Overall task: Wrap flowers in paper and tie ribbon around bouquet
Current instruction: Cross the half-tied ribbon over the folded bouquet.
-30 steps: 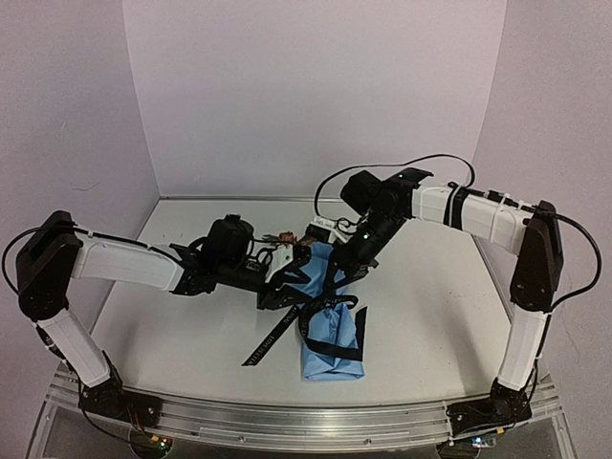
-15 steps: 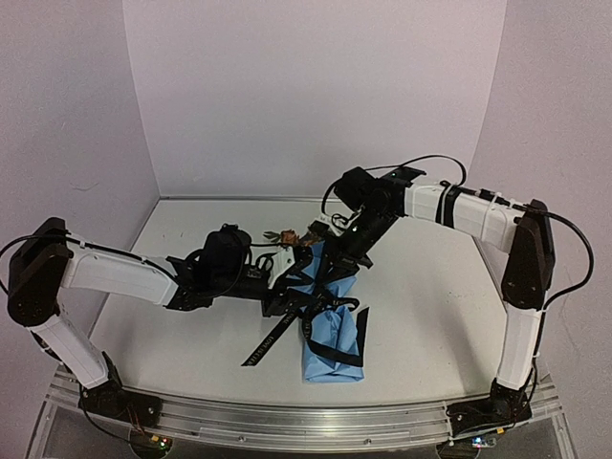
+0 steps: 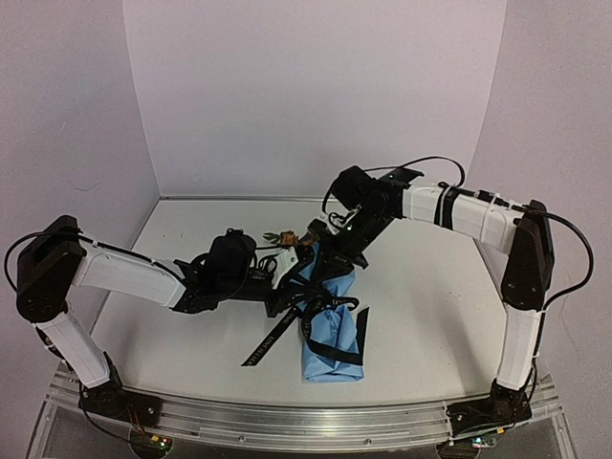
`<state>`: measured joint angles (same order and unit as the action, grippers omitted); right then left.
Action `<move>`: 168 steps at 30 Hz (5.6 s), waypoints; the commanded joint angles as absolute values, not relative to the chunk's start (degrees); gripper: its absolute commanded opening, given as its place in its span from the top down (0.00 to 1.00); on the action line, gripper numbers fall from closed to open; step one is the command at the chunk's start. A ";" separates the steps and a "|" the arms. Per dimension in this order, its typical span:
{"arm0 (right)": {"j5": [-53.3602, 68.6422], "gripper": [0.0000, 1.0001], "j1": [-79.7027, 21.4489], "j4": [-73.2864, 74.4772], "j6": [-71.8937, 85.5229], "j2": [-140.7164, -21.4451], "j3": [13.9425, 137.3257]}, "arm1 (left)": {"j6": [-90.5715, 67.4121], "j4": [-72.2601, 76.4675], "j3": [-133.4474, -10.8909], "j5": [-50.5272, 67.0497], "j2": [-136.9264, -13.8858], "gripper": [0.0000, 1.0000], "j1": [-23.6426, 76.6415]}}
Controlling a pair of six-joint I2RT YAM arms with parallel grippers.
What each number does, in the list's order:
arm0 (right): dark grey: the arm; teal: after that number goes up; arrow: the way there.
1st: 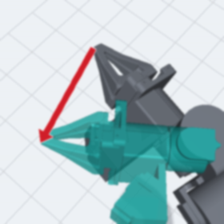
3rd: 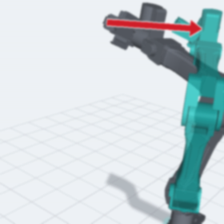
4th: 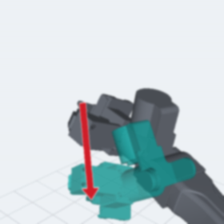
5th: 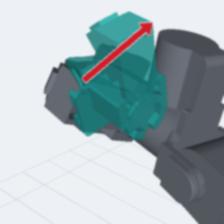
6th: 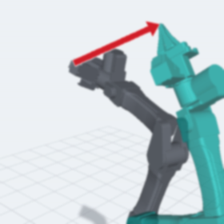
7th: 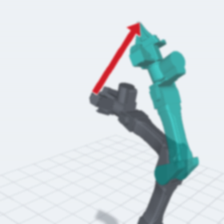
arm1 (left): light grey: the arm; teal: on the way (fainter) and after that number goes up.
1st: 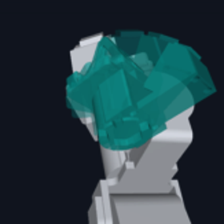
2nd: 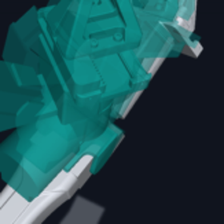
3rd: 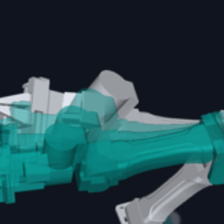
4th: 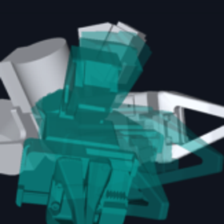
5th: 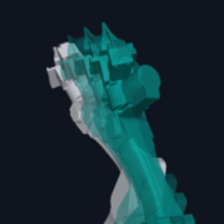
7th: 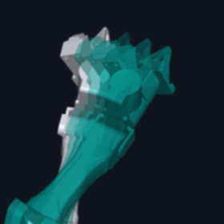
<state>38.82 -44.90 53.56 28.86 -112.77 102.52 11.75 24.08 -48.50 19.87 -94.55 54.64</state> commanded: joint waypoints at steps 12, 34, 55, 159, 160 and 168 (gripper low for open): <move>31.03 0.67 -45.78 36.56 17.08 -94.63 79.12 | 2.03 13.83 -54.29 20.59 -95.02 1.00 52.97; 16.50 0.55 -59.49 23.91 -12.44 -91.17 59.10 | -4.19 1.08 -60.94 33.82 -95.58 1.00 45.77; 6.47 1.00 -65.31 33.95 -11.58 -90.15 63.84 | -2.50 -0.98 -60.47 32.94 -95.96 1.00 43.96; 2.87 1.00 -54.46 -2.64 29.33 -85.56 46.33 | 23.21 -13.17 -77.39 22.53 -109.06 1.00 53.67; 3.20 1.00 -54.42 -3.21 30.09 -85.67 46.31 | 22.97 -12.55 -76.95 22.57 -108.56 1.00 53.63; 5.69 1.00 -54.11 -4.81 33.60 -87.71 47.83 | 18.40 -6.29 -73.45 20.81 -105.13 1.00 52.93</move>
